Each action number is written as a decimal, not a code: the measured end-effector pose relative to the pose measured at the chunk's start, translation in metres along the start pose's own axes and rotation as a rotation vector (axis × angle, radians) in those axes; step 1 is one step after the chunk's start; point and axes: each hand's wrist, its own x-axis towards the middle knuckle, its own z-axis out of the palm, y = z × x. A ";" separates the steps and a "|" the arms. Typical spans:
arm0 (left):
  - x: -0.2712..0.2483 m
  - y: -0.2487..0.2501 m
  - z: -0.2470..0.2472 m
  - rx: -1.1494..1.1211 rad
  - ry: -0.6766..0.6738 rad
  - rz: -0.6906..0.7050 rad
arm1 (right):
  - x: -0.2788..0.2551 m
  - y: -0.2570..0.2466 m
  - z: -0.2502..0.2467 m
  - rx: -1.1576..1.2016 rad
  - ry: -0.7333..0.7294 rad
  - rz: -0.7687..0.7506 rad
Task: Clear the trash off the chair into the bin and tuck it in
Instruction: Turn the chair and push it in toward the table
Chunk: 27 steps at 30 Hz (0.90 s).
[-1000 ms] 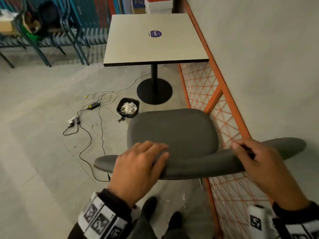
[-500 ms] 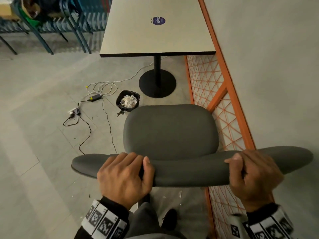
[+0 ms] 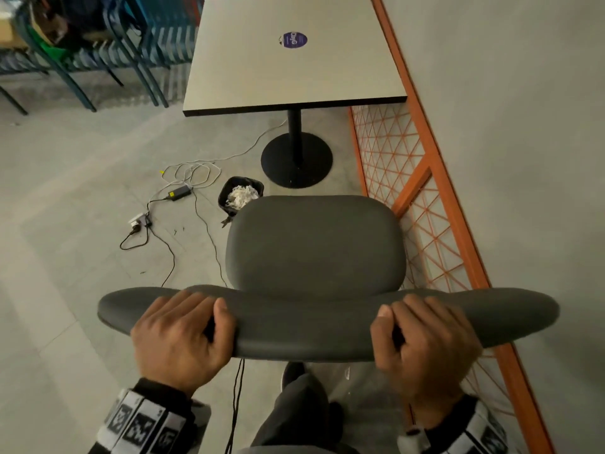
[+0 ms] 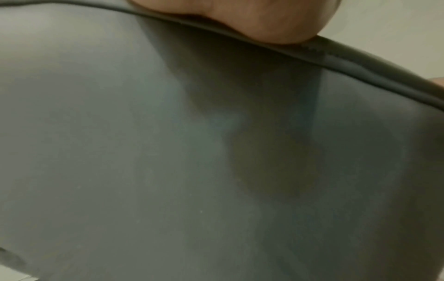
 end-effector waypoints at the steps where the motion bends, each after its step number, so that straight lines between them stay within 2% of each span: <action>1: 0.003 -0.001 0.002 -0.002 0.008 0.002 | 0.002 0.001 0.001 -0.001 0.011 0.007; 5: 0.025 0.002 0.013 -0.009 0.085 -0.009 | 0.021 0.010 0.017 0.018 0.079 -0.006; 15: 0.101 -0.008 0.055 0.050 0.139 -0.042 | 0.099 0.035 0.067 -0.016 0.164 -0.034; 27: 0.214 -0.022 0.115 0.067 0.252 -0.048 | 0.217 0.076 0.138 0.021 0.250 -0.089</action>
